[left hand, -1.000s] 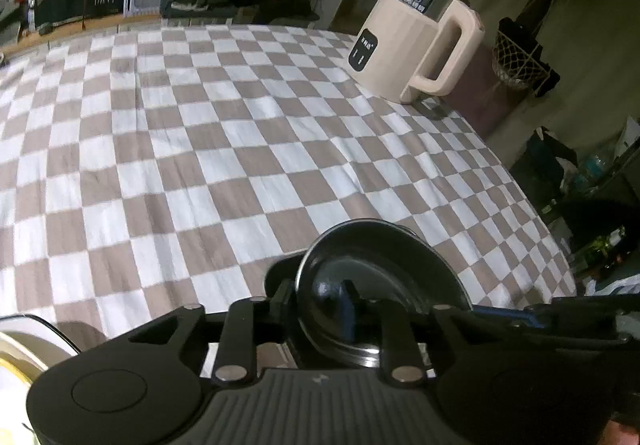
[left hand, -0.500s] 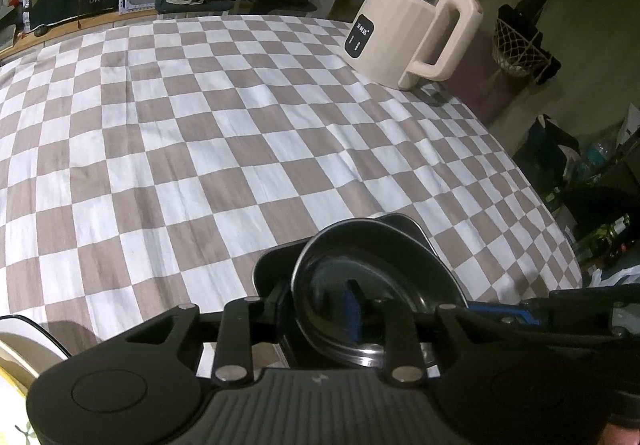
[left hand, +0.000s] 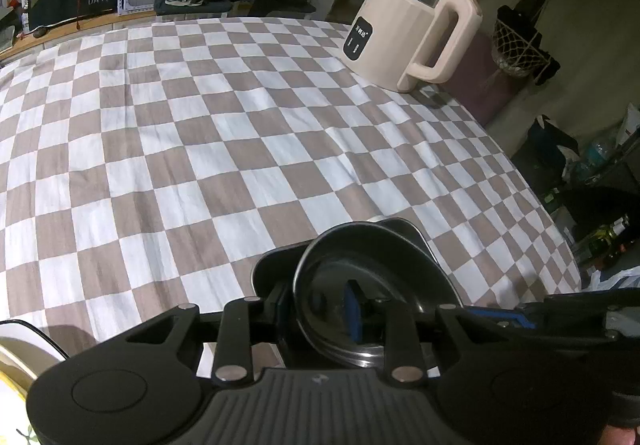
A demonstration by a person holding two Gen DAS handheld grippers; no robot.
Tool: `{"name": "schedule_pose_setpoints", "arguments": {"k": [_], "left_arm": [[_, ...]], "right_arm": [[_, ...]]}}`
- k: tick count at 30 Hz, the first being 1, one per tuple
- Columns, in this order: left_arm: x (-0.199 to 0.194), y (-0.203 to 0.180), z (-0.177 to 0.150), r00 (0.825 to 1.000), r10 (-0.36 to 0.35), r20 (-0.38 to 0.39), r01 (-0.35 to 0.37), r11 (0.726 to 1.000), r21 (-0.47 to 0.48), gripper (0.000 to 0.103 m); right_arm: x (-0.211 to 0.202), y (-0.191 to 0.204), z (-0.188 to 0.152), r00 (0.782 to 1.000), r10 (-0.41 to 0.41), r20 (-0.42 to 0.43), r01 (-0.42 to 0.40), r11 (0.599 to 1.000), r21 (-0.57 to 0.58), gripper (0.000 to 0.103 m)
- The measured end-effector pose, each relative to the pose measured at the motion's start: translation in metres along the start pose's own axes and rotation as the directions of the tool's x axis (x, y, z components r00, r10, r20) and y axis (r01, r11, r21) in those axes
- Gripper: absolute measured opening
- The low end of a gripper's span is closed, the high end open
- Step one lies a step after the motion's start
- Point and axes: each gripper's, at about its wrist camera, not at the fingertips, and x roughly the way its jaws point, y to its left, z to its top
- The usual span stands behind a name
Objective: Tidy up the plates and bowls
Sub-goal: 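Lift the round steel bowl with both grippers and carry it toward the nested bowls, then lower the round steel bowl into the steel square tray with both grippers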
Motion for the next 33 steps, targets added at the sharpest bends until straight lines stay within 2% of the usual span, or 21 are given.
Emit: {"name": "schedule_pose_setpoints", "arguments": {"k": [17, 25, 28, 31, 33], "left_arm": [[-0.003, 0.005, 0.005, 0.999, 0.001, 0.034, -0.001, 1.000, -0.010, 0.040], [-0.008, 0.004, 0.007, 0.999, -0.002, 0.054, 0.002, 1.000, 0.000, 0.050], [-0.012, 0.003, 0.007, 0.998, -0.002, 0.060, 0.002, 1.000, 0.010, 0.057], [-0.021, 0.004, 0.005, 0.997, -0.001, 0.072, 0.000, 1.000, 0.023, 0.065], [-0.025, 0.006, 0.003, 0.998, 0.000, 0.067, -0.002, 1.000, 0.029, 0.065]], "right_arm": [[0.005, 0.006, -0.003, 0.999, 0.014, -0.031, -0.015, 1.000, -0.016, 0.021], [-0.003, 0.007, -0.004, 0.999, 0.017, -0.032, -0.018, 0.999, -0.029, 0.026], [-0.006, 0.004, -0.004, 0.999, 0.017, -0.028, -0.018, 0.999, -0.029, 0.033], [-0.012, -0.001, -0.001, 1.000, 0.023, 0.007, -0.023, 1.000, -0.022, 0.046], [-0.015, -0.004, 0.002, 0.999, 0.015, 0.043, -0.014, 1.000, -0.023, 0.058]]}}
